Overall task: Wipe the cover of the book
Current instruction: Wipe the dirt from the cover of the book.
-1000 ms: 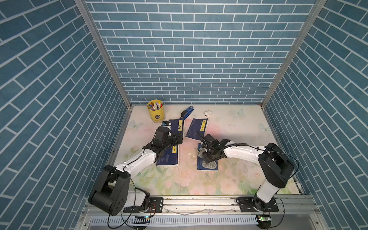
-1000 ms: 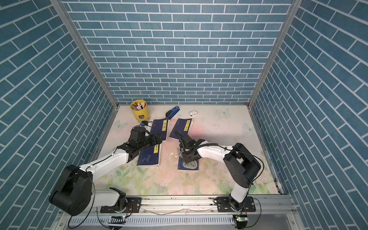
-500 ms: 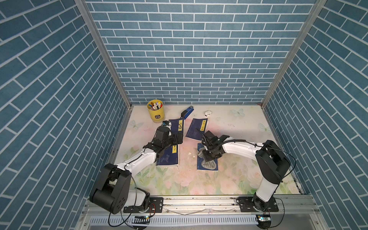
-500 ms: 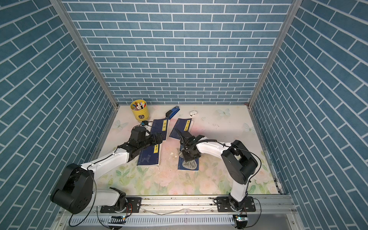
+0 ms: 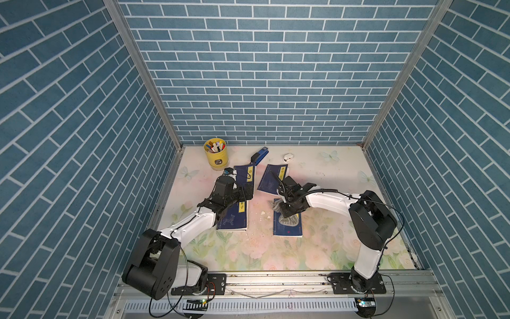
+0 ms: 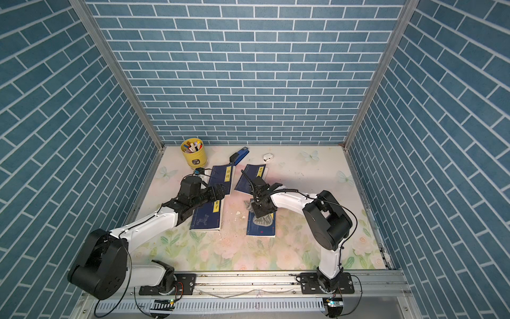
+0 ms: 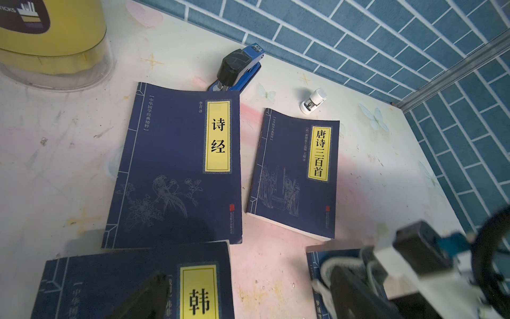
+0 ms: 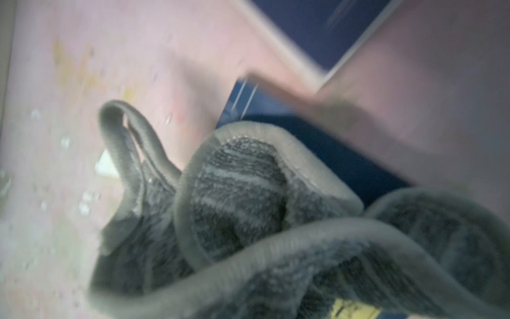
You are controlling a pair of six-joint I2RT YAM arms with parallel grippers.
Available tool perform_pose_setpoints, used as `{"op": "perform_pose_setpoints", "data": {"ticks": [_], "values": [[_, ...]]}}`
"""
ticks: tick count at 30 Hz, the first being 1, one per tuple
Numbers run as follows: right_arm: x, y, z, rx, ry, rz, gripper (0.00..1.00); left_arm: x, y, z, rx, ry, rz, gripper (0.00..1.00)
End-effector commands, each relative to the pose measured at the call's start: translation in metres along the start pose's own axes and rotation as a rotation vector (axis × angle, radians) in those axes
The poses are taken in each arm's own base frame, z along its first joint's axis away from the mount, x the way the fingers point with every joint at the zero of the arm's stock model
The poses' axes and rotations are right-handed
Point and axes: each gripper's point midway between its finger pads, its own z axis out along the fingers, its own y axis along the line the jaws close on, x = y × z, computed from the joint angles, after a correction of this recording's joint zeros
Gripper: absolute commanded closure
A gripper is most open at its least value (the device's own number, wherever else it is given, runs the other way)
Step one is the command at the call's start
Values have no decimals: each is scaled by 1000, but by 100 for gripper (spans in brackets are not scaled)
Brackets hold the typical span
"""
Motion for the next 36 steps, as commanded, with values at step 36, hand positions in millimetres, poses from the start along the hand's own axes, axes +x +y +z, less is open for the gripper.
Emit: {"op": "perform_pose_setpoints", "data": {"ticks": [36], "values": [[93, 46, 26, -56, 242, -45, 100, -4, 2, 22, 1, 3, -11, 4]]}}
